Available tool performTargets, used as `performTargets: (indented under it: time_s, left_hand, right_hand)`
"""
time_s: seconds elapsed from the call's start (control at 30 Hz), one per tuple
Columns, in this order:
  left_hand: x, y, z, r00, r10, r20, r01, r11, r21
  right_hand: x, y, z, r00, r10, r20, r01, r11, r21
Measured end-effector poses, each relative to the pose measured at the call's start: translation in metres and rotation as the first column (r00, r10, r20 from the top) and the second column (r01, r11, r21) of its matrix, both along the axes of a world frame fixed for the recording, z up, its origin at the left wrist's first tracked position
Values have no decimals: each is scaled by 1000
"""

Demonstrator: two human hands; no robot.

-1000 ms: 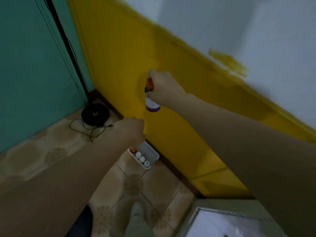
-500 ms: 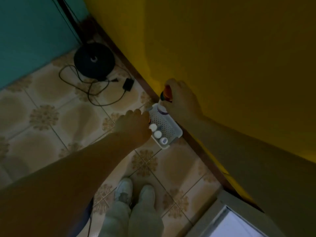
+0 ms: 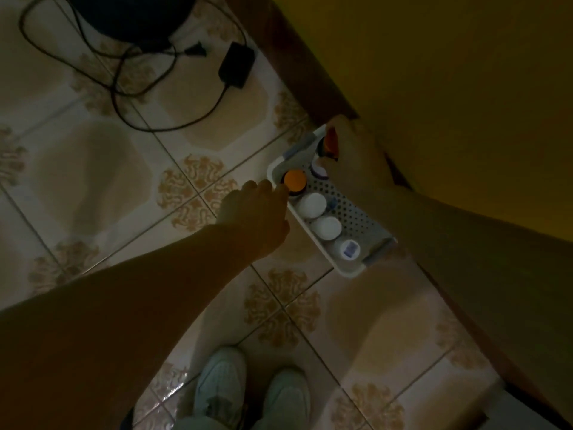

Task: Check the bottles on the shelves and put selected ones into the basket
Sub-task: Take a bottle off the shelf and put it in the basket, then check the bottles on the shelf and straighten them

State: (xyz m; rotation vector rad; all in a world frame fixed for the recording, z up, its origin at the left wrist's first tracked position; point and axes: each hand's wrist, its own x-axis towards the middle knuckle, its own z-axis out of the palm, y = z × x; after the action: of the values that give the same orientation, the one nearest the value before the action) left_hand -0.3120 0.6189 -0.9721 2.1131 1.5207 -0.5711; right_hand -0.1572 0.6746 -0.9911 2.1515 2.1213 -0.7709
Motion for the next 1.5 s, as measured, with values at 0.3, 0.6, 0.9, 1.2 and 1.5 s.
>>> performTargets:
  time_s: [0.3, 0.6, 0.9, 1.2, 1.5]
  left_hand:
    - [-6, 20, -72, 999, -32, 19, 31, 998, 61]
    - [-9, 14, -37, 1000, -15, -9, 15, 1000, 16]
    - [-15, 33, 157, 997, -33, -65, 36, 999, 40]
    - [-16, 57, 413, 994, -89, -71, 103, 967, 232]
    - [-15, 0, 649, 998, -61, -5, 59, 929, 365]
  right_hand:
    - [-8, 17, -85, 999, -40, -29, 42, 998, 43]
    - [-4, 12, -45, 1000, 7, 3, -7, 998, -68]
    - [-24, 37, 166, 974, 188, 125, -175, 978, -111]
    - [-47, 56, 452, 958, 212, 193, -213, 977, -20]
    - [-57, 5, 694, 954, 134, 268, -173, 977, 128]
